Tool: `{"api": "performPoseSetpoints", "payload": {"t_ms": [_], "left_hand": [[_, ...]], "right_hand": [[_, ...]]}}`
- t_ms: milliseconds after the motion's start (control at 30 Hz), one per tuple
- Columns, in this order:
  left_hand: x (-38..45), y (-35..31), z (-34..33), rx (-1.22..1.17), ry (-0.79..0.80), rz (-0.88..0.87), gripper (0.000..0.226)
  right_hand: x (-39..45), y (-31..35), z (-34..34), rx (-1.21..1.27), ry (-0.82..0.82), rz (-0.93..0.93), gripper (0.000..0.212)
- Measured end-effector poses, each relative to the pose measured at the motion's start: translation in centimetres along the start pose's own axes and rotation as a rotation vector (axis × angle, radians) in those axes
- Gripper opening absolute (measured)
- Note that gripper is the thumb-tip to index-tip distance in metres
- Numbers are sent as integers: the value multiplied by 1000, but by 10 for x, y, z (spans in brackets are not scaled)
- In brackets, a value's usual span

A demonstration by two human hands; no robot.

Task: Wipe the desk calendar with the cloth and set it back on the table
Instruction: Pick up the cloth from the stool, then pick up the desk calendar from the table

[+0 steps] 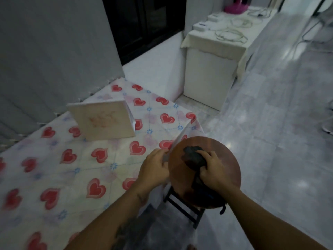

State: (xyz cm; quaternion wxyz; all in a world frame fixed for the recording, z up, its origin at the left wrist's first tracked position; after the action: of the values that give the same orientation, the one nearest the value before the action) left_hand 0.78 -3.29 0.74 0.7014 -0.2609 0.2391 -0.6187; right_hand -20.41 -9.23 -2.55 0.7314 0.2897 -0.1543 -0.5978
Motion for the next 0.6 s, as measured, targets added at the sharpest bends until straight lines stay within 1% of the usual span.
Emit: {"api": "performPoseSetpoints", "payload": {"t_ms": [100, 233, 333, 467, 600], "left_hand": [[-17, -3, 31, -63, -186, 30, 42], [-31, 6, 81, -219, -473, 120, 32], [-35, 21, 120, -303, -621, 177, 33], [-32, 53, 164, -369, -748, 267, 35], [-23, 93, 195, -414, -804, 321, 34]], "right_hand": [[6, 40, 15, 97, -29, 85, 55], [18, 97, 27, 154, -18, 191, 55], [30, 135, 28, 171, -21, 251, 55], [45, 176, 18, 172, -46, 303, 55], [60, 208, 1, 184, -45, 321, 55]]}}
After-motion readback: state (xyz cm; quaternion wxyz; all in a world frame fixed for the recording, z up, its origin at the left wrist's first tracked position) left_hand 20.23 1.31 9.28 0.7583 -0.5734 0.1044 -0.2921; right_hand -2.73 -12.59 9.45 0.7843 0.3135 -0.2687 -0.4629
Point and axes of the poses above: each hand's wrist, its own x-axis towards the middle knuckle, its own z-axis out of the back of the hand, y = z × x, the point moved 1 cm from there along x, towards the middle knuckle, and after that the axes turned 6 degrees about -z, right-handed, at the moved point
